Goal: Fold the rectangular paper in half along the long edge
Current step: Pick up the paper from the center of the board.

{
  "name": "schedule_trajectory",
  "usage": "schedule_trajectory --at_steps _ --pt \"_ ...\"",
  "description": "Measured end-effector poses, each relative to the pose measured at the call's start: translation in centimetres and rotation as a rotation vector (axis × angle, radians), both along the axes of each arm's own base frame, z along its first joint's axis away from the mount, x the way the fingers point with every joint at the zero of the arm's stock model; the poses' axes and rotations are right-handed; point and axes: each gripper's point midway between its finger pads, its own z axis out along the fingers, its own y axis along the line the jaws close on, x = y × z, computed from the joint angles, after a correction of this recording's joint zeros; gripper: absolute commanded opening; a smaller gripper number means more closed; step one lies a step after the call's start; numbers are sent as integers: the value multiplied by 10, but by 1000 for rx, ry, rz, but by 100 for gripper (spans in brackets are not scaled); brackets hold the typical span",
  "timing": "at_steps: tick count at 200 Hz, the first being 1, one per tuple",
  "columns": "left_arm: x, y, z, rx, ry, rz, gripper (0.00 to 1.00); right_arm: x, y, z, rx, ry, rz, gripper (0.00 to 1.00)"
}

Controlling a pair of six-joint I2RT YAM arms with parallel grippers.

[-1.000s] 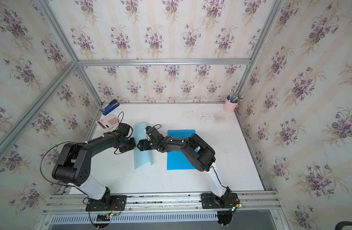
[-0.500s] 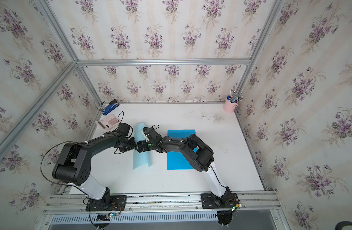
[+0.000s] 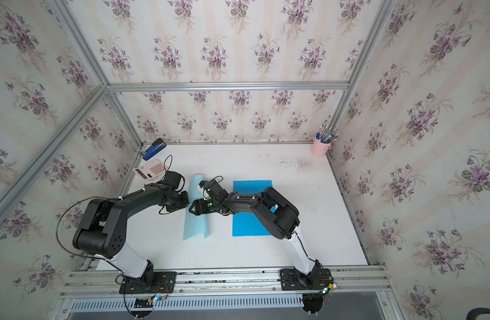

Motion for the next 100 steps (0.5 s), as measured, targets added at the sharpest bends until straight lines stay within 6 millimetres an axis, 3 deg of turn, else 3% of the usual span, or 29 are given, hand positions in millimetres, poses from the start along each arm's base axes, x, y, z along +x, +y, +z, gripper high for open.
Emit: schedule_trajectory --at_steps 56,100 --pt "1 0 0 -1 -3 0 0 -2 -2 0 40 47 -22 64" --pt "1 0 0 -1 -4 0 0 0 0 4 73 65 -47 67"
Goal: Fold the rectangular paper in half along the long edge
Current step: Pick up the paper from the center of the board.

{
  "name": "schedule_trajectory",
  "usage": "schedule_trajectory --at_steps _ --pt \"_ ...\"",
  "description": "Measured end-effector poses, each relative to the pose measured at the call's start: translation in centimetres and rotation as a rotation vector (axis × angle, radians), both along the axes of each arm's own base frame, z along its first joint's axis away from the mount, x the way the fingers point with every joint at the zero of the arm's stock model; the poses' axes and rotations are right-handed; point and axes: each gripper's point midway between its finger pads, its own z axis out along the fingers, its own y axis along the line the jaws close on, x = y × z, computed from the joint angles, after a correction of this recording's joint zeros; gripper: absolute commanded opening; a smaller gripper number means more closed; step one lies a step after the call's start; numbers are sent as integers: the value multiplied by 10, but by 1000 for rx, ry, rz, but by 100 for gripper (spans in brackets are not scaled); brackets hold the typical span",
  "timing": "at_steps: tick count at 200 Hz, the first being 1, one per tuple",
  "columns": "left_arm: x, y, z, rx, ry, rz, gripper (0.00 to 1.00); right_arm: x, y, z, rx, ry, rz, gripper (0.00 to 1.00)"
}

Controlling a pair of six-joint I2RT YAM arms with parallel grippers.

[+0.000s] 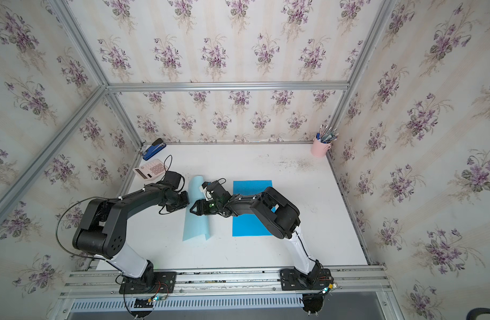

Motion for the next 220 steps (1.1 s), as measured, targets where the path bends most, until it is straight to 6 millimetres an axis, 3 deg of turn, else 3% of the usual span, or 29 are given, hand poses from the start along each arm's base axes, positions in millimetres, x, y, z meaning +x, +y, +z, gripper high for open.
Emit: schedule_trajectory --at_steps 108,220 --pt "-1 0 0 -3 -2 0 0 14 12 1 28 57 -84 69" --pt "-1 1 2 -12 -8 4 0 18 6 0 67 116 -200 68"
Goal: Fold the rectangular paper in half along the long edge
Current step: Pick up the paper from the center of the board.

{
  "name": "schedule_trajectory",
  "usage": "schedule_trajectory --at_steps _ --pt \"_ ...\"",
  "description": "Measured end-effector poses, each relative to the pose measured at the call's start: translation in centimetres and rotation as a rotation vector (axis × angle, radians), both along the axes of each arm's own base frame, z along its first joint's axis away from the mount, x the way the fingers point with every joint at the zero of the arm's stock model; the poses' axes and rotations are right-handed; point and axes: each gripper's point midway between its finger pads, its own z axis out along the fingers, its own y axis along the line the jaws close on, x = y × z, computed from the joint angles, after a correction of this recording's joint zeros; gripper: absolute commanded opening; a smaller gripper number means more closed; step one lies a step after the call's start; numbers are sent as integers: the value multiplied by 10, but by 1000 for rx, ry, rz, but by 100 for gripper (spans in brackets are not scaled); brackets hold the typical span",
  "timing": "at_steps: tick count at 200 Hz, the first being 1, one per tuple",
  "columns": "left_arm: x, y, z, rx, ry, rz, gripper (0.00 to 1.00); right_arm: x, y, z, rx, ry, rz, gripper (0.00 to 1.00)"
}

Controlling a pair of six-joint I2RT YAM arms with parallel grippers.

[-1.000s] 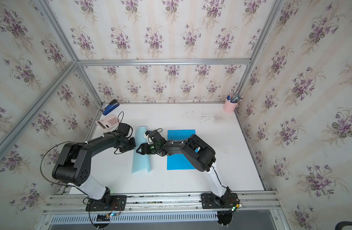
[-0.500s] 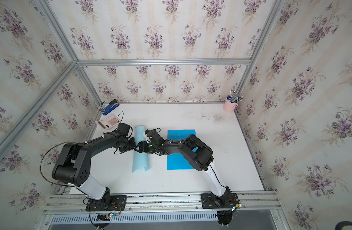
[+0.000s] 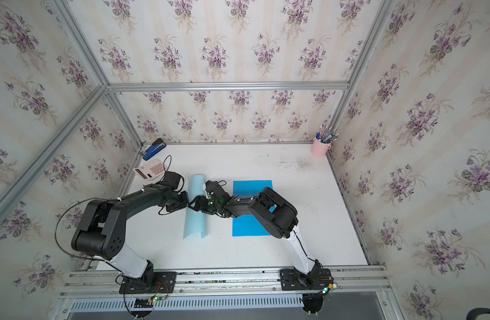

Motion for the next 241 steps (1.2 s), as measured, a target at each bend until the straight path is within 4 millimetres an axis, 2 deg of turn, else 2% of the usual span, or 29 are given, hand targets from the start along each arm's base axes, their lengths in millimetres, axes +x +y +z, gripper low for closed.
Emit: schedule_trajectory --at_steps 39,127,241 --pt "-1 0 0 -3 -1 0 0 2 1 2 23 5 -21 64" --pt "0 0 1 -8 -8 1 0 3 0 -2 48 2 -38 48" --pt "-3 1 7 -15 -35 2 2 -12 -4 2 109 34 1 42"
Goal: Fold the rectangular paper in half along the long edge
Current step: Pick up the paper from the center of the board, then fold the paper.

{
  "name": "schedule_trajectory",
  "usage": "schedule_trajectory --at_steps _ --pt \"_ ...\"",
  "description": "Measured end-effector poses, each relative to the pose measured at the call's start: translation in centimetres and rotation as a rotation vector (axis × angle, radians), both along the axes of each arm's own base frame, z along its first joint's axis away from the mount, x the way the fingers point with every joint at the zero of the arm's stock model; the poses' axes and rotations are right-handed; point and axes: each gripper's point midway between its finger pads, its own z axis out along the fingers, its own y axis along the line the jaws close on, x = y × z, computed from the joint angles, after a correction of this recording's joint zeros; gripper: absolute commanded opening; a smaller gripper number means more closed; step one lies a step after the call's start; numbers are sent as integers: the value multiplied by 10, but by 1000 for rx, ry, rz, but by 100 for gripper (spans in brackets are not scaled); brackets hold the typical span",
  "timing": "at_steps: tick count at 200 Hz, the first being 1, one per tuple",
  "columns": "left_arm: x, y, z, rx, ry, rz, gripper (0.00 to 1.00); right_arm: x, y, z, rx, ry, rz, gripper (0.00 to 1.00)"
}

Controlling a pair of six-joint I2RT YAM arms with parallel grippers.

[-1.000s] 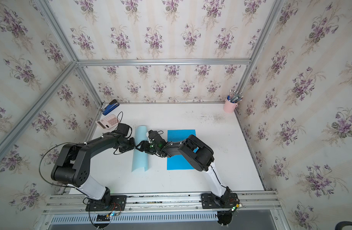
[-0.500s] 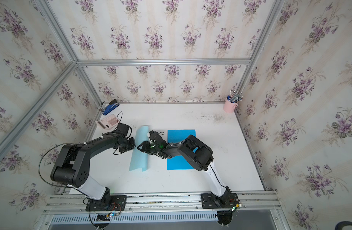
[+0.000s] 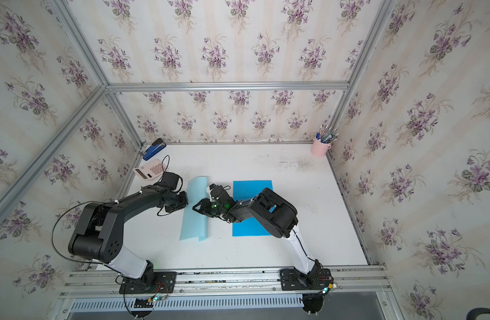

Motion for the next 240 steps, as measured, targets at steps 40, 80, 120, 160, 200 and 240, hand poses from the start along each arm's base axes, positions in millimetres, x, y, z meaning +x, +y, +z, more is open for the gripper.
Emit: schedule_trajectory --at_steps 40,80,120,160,200,240 --pt "-5 1 12 -12 -50 1 4 -6 1 12 61 18 29 42" --pt "-3 3 41 -39 -159 12 5 -8 5 46 171 -5 62 41" --pt "-1 3 114 -88 -378 28 12 -8 0 81 267 -35 84 41" --pt "-11 15 199 -114 -584 61 17 -1 -17 124 354 -49 77 40" --pt "-21 23 221 -206 -614 88 25 -2 -33 207 478 -138 98 40" --pt "-24 1 255 -380 -683 13 30 -20 -56 297 559 -263 129 40"
